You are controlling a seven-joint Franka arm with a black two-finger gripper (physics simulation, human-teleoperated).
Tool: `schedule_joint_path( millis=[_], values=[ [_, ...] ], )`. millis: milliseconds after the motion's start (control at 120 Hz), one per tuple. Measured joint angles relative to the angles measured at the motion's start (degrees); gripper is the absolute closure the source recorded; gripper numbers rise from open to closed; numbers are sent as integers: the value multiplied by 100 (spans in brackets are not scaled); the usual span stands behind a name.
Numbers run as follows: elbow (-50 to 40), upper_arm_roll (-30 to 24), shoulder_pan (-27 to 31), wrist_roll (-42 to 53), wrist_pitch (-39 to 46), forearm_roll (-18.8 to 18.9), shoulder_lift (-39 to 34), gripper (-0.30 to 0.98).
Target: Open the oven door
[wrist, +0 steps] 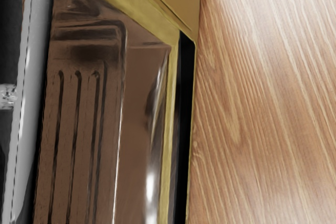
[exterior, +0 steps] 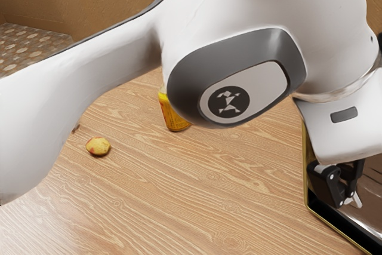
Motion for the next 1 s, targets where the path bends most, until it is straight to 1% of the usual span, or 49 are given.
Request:
schedule_joint_path(
  millis=[83,283,442,633,650,683,700,717,725,742,750,767,783,800,817,825,842,850,875,908,925,950,983,1000],
  values=[
    [42,12,-27,4,29,-2,76,-1],
    [230,5,-64,21,64,-6,147,0],
    [389,10,-63,33,75,-7,372,0],
    [371,14,-63,43,78,-7,424,0],
    [341,15,-60,42,75,-7,403,0],
    [6,20,-31,37,79,-9,195,-5],
    [-273,27,-10,33,86,-12,-24,-7],
    [-761,51,42,31,106,-24,-471,-3],
    [-1205,111,99,31,123,-72,-940,5],
    [-2043,241,70,35,151,-193,-1849,16],
    [-2492,336,-2,39,155,-278,-2326,18],
    [-3276,489,-304,43,93,-457,-3274,16],
    [-3630,620,-668,22,-60,-590,-4229,14],
    [-3189,928,-833,-66,-301,-531,-5184,13],
    [-2517,1232,-874,-179,-575,-426,-5729,11],
    [-2102,1419,-852,-241,-717,-366,-5779,11],
    [-1278,1879,-780,-366,-966,-254,-5622,10],
    [-884,2173,-770,-426,-1067,-226,-5374,9],
    [-62,3224,-754,-600,-1316,-253,-4318,8],
    [564,4175,-672,-821,-1581,-401,-3130,7],
    [741,4493,-588,-928,-1677,-491,-2636,6],
    [871,4818,-444,-1084,-1790,-619,-2065,5],
    [813,5079,-241,-1280,-1890,-796,-1527,4],
    [636,5165,-130,-1374,-1910,-893,-1338,4]
  ],
)
